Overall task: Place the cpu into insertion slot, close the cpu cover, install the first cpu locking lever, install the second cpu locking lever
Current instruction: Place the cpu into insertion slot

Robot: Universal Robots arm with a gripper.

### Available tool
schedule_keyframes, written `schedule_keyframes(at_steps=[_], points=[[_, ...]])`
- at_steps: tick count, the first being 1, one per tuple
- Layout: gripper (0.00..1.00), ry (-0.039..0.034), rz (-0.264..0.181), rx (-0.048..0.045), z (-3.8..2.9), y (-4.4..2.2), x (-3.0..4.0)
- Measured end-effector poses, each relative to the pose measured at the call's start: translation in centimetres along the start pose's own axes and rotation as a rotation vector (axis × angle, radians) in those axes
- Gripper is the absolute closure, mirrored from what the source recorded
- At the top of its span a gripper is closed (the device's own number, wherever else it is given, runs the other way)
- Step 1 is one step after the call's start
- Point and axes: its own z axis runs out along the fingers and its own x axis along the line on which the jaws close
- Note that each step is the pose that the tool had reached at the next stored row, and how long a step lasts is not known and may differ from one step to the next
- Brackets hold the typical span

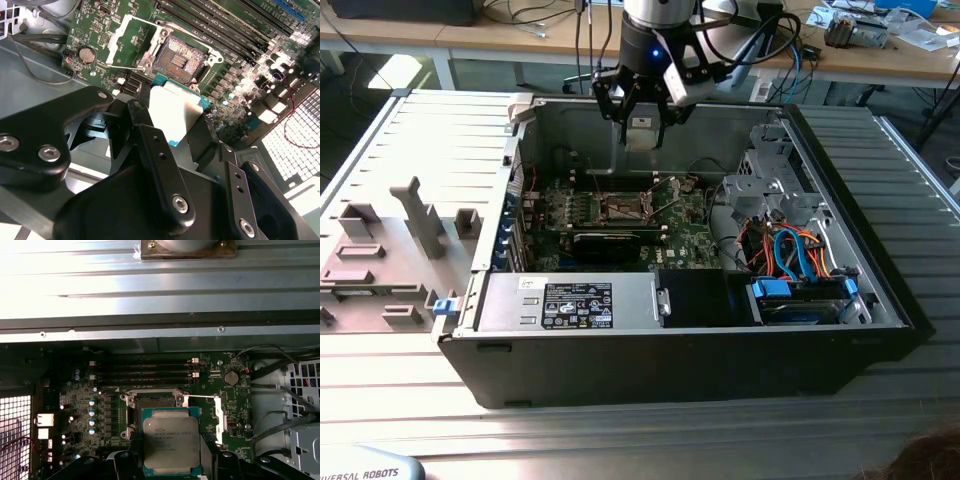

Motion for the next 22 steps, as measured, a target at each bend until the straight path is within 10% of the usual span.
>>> schedule_keyframes(at_steps=[22], points=[[0.46,0.0,0.0,0.0,0.5,-0.05,-0.01]])
